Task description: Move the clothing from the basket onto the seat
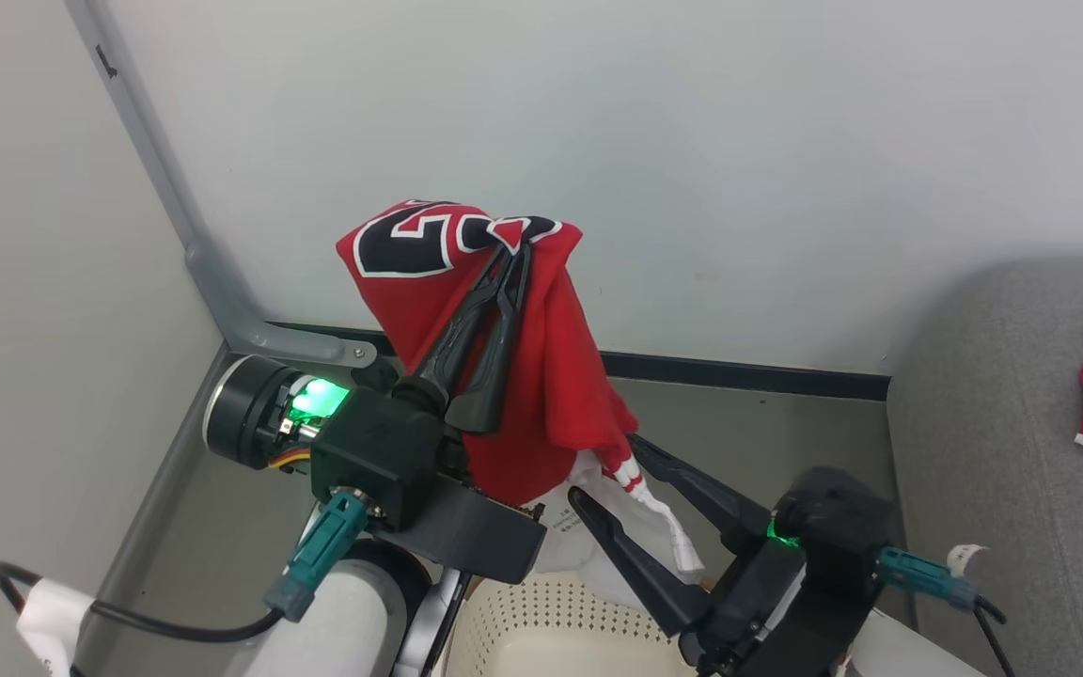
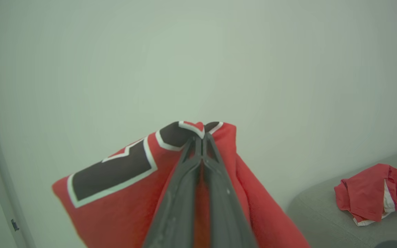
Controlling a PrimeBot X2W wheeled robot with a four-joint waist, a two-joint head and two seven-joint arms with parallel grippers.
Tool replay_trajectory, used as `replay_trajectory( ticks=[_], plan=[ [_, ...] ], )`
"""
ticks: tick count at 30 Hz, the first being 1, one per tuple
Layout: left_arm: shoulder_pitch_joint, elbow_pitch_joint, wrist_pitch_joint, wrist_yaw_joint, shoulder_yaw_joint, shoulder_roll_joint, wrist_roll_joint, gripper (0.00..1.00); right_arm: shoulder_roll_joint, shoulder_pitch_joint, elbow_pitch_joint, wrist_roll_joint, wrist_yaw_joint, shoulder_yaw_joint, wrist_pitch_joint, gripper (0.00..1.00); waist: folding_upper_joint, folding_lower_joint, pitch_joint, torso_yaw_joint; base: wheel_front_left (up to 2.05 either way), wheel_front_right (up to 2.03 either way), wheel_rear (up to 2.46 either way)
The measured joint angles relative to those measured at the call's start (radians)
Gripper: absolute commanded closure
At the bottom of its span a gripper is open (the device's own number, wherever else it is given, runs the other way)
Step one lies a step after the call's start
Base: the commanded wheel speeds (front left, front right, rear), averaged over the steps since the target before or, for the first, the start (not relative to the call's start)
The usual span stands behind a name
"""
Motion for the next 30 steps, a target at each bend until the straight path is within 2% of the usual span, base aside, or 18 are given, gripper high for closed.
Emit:
replay_trajectory(
  ticks=[6,7,8,9,17,26,27,28,29,30],
  plan=[
    [-0.023,-0.023,0.042,-0.008,-0.033,-0.004,-0.016,1.00,0.032,-0.090,0.082,0.017,0.000,0.059,0.013,0.00,0.0000,0.0000,0.014,0.032,0.00,0.00,0.00],
    [-0.023,-0.023,0.047,-0.008,-0.034,-0.004,-0.016,1.00,0.039,-0.101,0.092,0.020,0.000,0.067,0.012,0.51,0.0000,0.0000,0.016,0.037,0.00,0.00,0.00],
    [-0.024,-0.023,0.051,-0.008,-0.036,-0.005,-0.018,1.00,0.044,-0.111,0.104,0.024,0.000,0.074,0.012,0.78,0.0000,0.0000,0.018,0.042,0.00,0.00,0.00],
    [-0.024,-0.027,0.056,-0.008,-0.037,-0.004,-0.023,1.00,0.050,-0.121,0.112,0.026,0.000,0.086,0.012,1.00,0.0000,0.0000,0.019,0.047,0.00,0.00,0.00],
    [-0.022,-0.067,0.097,-0.007,-0.053,-0.005,-0.034,1.00,0.074,-0.168,0.165,0.055,0.000,0.132,-0.007,1.00,0.0000,0.0000,0.026,0.053,0.00,0.00,0.00],
    [-0.012,-0.098,0.126,0.002,-0.055,-0.005,-0.034,1.00,0.073,-0.169,0.182,0.103,0.000,0.125,-0.036,1.00,0.0001,0.0000,0.028,0.030,0.00,0.00,0.00],
    [-0.010,-0.100,0.129,0.003,-0.054,-0.006,-0.034,0.70,0.072,-0.169,0.181,0.107,0.000,0.121,-0.041,1.00,0.0000,0.0000,0.029,0.027,0.00,0.00,0.00],
    [-0.007,-0.100,0.129,0.006,-0.054,-0.005,-0.034,0.64,0.070,-0.169,0.180,0.109,0.000,0.118,-0.041,1.00,0.0000,0.0000,0.029,0.024,0.00,0.00,0.00],
    [0.001,-0.103,0.130,0.011,-0.054,-0.006,-0.034,0.43,0.067,-0.167,0.178,0.112,0.000,0.112,-0.041,1.00,0.0000,0.0000,0.029,0.022,0.00,0.00,0.00],
    [0.009,-0.105,0.130,0.012,-0.054,-0.006,-0.034,0.07,0.062,-0.165,0.177,0.114,0.000,0.104,-0.041,1.00,0.0000,0.0000,0.029,0.020,0.00,0.00,0.00]
  ],
)
